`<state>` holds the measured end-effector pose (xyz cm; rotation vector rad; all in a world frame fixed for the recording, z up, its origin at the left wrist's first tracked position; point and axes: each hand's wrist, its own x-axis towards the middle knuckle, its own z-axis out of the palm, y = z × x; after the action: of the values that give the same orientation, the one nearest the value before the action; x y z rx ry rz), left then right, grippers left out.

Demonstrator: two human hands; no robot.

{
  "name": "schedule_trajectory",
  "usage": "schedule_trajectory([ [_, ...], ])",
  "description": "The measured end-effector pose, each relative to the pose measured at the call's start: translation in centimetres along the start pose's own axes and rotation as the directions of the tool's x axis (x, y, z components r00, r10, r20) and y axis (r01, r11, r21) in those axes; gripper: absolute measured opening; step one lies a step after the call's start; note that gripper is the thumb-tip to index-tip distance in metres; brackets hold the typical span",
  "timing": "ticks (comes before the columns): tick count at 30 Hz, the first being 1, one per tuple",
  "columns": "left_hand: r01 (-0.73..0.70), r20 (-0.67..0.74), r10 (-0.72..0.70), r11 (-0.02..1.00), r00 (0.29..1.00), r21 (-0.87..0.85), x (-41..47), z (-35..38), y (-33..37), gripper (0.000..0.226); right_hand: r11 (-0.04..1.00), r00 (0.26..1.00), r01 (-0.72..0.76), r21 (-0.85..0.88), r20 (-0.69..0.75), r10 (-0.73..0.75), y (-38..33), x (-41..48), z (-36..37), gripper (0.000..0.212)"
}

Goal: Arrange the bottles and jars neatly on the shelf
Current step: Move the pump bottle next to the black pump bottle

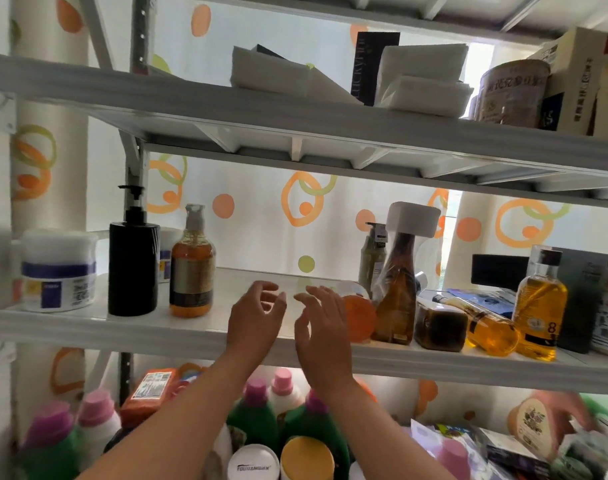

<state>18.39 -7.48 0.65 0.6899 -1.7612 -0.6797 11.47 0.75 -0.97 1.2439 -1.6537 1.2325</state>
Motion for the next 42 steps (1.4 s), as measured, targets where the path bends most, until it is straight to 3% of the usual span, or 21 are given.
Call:
schedule_trajectory([
  [4,0.079,-0.202,-0.088,0.995,0.975,-0.053,1.4,-4.6,-1.9,0.029,0.933,0.949,-0.23,0.278,0.276,0.152,-4.2,0.5,3.7,0.035],
  [8,0.155,-0.309,-0.137,0.987,0.941,0.034,2.4,-8.1,-4.3,0.048,0.845,0.83,-0.423,0.327,0.514,0.217,-7.4,2.1,7.7,0.07],
  [11,0.221,-0.244,-0.206,0.974,0.948,0.037,3.1,-9.4,-5.6,0.063,0.826,0.765,-0.474,0.305,0.607,0.215,-8.7,3.3,10.1,0.086],
  [13,0.265,-0.148,-0.257,0.964,0.955,0.036,3.7,-9.6,-6.1,0.068,0.826,0.742,-0.484,0.29,0.635,0.212,-8.9,3.7,11.3,0.085],
  [16,0.287,-0.051,-0.284,0.953,0.958,0.096,4.3,-9.4,-6.5,0.067,0.842,0.733,-0.493,0.218,0.626,0.267,-9.0,3.5,12.4,0.062],
  [19,0.308,-0.06,-0.303,0.94,0.951,0.146,4.5,-8.8,-6.7,0.069,0.87,0.76,-0.466,0.158,0.576,0.303,-8.9,3.2,12.8,0.045],
  [26,0.287,-0.025,-0.287,0.945,0.958,0.156,4.3,-7.8,-6.6,0.067,0.858,0.818,-0.485,0.168,0.436,0.376,-7.7,2.5,11.9,0.039],
  [35,0.214,0.187,-0.225,0.974,0.956,0.081,2.5,-2.8,-4.4,0.062,0.877,0.847,-0.477,-0.065,0.233,0.478,-3.5,1.6,6.4,0.029],
  [42,0.03,0.113,-0.074,0.936,0.991,0.351,0.4,1.9,-3.5,0.062,0.887,0.874,-0.452,-0.09,0.157,0.461,-0.4,-0.2,3.7,0.036],
])
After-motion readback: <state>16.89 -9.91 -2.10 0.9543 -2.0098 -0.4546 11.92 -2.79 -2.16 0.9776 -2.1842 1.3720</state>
